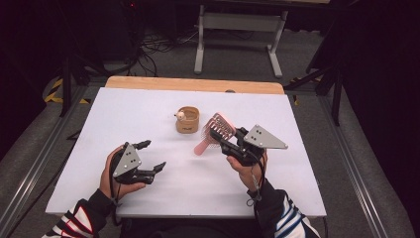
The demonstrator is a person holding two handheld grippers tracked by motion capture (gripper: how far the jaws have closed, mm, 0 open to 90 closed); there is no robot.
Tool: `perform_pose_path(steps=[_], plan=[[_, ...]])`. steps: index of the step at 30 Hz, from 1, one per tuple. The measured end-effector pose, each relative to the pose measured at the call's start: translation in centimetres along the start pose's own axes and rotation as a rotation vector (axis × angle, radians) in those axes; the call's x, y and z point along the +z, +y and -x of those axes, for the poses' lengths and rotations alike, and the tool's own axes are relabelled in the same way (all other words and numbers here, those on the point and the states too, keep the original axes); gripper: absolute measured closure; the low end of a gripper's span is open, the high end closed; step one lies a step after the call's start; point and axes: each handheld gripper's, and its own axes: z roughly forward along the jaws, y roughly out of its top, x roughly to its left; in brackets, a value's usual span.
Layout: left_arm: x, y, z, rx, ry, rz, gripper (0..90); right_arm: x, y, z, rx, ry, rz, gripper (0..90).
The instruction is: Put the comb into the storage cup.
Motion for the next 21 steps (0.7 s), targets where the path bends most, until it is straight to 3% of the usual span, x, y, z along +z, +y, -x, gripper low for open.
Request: perform_pose_path(steps=[2, 8, 21], plan=[[-0.3, -0.2, -0.2, 0.004, -0.006, -0.004, 9.8, -0.2, 0.1, 0.2, -0.003, -0.006, 0.004, 63.7], [-1.2, -0.9, -0.6, -0.003, 0.005, -0.001, 6.6, -0.9, 0.5, 0.9, -0.019, -0.040, 0.020, 63.7], [-2.6, -2.3, -0.9, -0.023, 0.035, -0.009, 7.2, -1.8, 1.3, 2.2, -0.029, -0.091, 0.054, 63.7]])
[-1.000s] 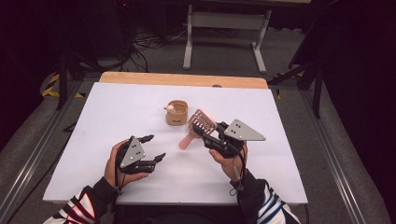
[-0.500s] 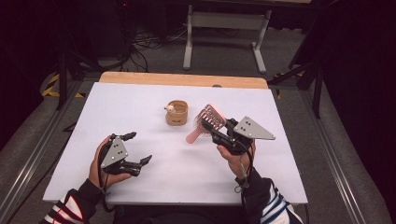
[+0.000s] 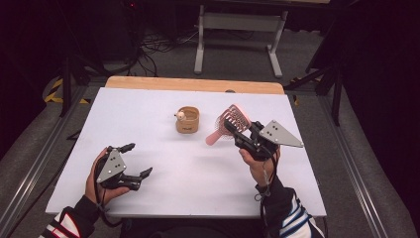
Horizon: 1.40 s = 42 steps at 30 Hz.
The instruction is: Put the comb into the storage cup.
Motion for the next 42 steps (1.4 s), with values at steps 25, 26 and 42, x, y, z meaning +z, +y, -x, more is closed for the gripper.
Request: perform_pose_path(steps=[25, 26, 42], plan=[[-2.0, -2.0, -0.6, -0.065, 0.018, -0.010, 6.3, 2.5, 2.9, 2.2, -0.008, -0.071, 0.066, 63.8], [-2.0, -2.1, -0.6, -0.070, 0.021, -0.007, 6.3, 2.8, 3.0, 2.2, -0.002, -0.071, 0.067, 63.8], [-1.9, -2.1, -0.6, -0.067, 0.027, -0.004, 6.5, 7.0, 3.7, 1.6, -0.019, -0.069, 0.050, 63.8]])
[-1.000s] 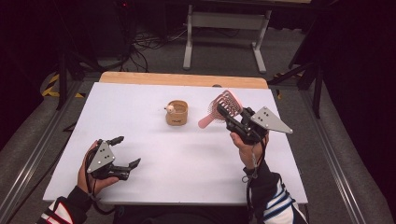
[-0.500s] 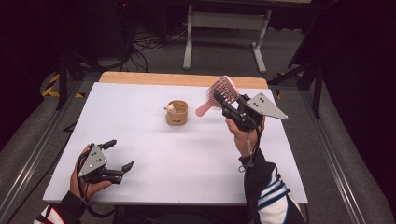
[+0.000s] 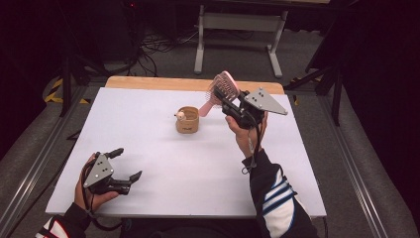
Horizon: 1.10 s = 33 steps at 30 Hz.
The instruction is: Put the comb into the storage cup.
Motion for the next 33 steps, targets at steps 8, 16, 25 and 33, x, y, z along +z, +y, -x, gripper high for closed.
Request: perform_pose_path(steps=[8, 16, 25, 33], plan=[[0.0, 0.0, 0.0, 0.005, -0.003, -0.003, 6.5, 1.4, -0.1, 0.3, 0.043, -0.005, 0.002, 63.8], [0.1, 0.0, 0.0, -0.001, -0.008, -0.002, 6.5, 2.5, -0.9, 0.4, 0.059, -0.011, -0.019, 63.8], [0.1, 0.0, -0.1, 0.001, -0.011, -0.002, 6.2, 3.8, -2.1, 0.2, 0.086, -0.014, -0.042, 63.8], [0.1, 0.0, 0.0, -0.001, -0.012, -0.002, 6.1, 4.6, -3.1, 0.0, 0.100, -0.016, -0.067, 63.8]])
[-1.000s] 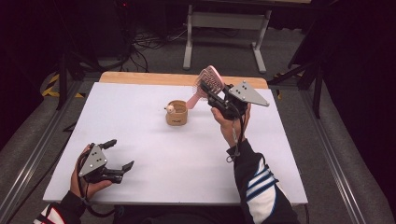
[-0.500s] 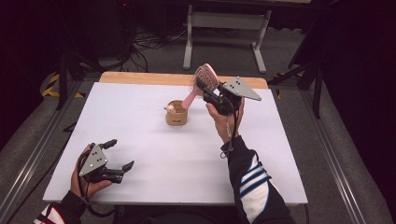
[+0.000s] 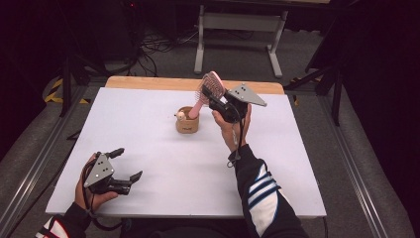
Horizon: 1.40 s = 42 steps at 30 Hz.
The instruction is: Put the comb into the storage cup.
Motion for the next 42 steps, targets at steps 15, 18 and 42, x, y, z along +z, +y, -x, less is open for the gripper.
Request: perform_pose_path(steps=[15, 18, 42], plan=[[0.1, 0.0, 0.0, 0.005, -0.002, -0.010, 6.2, 1.2, -2.7, 0.0, 0.059, 0.000, -0.054, 63.7], [0.1, 0.0, 0.0, 0.006, 0.003, -0.010, 6.2, 1.4, -3.3, 0.1, 0.078, 0.008, -0.060, 63.6], [0.3, 0.0, 0.1, 0.006, -0.001, -0.015, 6.3, 1.7, -6.1, 1.1, 0.176, 0.024, -0.105, 61.1]])
